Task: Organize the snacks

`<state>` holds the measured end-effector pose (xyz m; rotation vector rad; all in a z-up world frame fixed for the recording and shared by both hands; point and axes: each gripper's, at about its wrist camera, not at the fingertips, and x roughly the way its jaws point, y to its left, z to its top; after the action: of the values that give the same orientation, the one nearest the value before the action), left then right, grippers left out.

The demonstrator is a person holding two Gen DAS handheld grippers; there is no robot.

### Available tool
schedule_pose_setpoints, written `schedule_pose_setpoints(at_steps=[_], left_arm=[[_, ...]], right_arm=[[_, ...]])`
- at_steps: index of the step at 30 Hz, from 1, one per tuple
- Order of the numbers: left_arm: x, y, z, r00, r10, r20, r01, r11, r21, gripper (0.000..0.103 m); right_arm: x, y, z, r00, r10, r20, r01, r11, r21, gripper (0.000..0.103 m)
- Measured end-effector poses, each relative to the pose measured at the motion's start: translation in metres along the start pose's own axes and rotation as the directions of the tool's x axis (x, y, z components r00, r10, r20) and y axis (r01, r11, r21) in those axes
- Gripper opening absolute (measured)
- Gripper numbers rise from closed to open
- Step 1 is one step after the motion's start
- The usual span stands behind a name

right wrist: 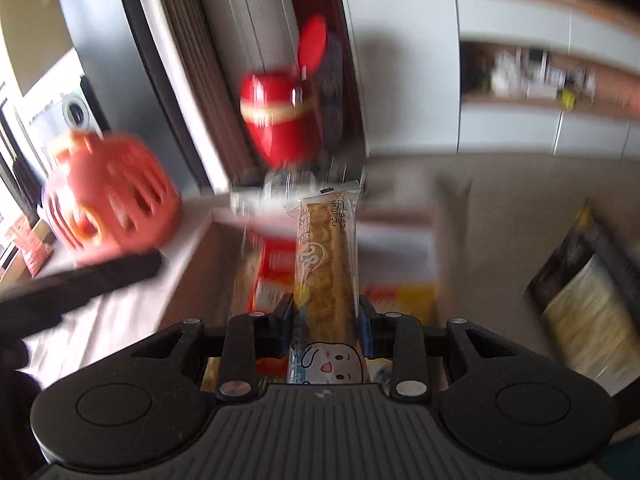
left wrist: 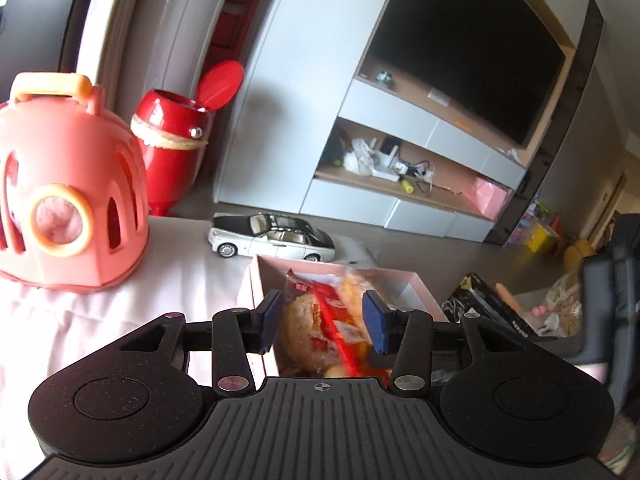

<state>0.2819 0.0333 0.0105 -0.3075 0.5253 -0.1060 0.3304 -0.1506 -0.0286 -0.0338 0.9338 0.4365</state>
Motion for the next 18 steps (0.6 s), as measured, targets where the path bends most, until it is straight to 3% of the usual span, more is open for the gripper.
schedule_pose_setpoints(at_steps=[4,7,11,14,18], left_arm=[[-0.003,-0.010,0.001,0.998,0.057,-0.019,-0.055,0.994,0.091,0.049],[-0.009,-0.008,-0.005,0.998,0.056,-0.037,-0.053,0.995,0.087,0.048],[-0.024,0.000,-0.021,0.999,0.040,-0.030,-0.038,0.997,0.065,0.048],[-0.044,0.003,-0.043,1.000,0.017,-0.004,-0.017,0.999,0.051,0.048],[-0.073,-0.001,-0.088,1.000,0.005,-0.003,-0.005,0.998,0.058,0.048]], right_arm=[[0.002,0.024,-0.008,1.000,0.002,0.027,0.000,0.997,-0.078,0.031],[-0.001,0.022,-0.007,0.999,0.034,0.010,-0.033,0.995,-0.096,0.033],[-0.026,0.023,-0.020,0.996,-0.018,0.087,0.034,0.982,-0.184,0.065],[-0.061,0.031,-0.041,0.980,-0.053,0.194,0.099,0.967,-0.236,0.074],[-0.095,0.038,-0.088,0.957,-0.109,0.269,0.174,0.957,-0.230,0.087]])
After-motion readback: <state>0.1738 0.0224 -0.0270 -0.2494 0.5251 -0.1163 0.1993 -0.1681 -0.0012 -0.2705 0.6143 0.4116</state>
